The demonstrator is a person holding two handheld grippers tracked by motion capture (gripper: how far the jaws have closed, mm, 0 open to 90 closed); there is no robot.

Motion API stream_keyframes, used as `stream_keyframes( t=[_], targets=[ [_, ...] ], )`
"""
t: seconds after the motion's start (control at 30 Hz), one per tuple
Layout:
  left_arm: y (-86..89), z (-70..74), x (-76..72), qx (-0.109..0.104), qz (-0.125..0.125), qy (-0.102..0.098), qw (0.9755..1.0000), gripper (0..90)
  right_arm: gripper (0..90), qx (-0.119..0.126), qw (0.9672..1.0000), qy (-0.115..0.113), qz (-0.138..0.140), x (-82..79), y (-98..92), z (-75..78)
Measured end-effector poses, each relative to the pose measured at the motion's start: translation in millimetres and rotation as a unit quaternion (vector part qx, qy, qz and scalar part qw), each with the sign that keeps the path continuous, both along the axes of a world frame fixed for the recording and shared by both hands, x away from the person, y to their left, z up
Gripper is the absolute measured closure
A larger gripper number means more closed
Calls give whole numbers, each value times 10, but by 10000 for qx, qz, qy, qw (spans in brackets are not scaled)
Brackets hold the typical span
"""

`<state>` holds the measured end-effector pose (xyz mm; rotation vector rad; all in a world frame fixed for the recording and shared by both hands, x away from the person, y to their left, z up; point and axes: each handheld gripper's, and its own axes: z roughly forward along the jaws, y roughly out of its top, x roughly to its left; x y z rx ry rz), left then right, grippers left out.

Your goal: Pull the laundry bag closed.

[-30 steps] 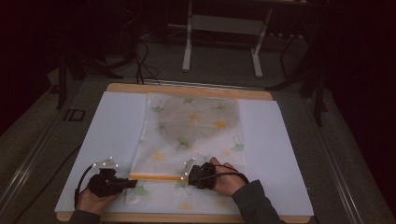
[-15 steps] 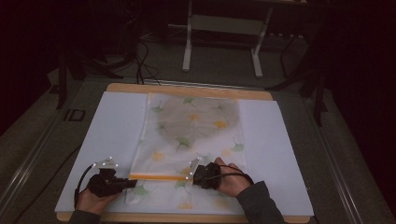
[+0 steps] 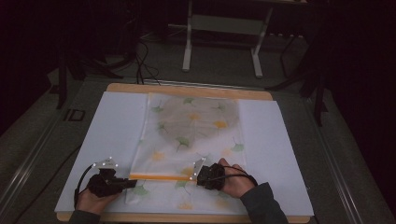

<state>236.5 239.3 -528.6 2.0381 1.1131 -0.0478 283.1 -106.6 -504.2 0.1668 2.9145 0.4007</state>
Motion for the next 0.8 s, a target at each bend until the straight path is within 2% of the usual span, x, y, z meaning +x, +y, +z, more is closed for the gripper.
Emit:
stream_keyframes(
  t=[0.8],
  targets=[
    [-1,-2,0,8,-6,11,10000,871,851,-43,9999,12,-114,-21,-168,5]
  ],
)
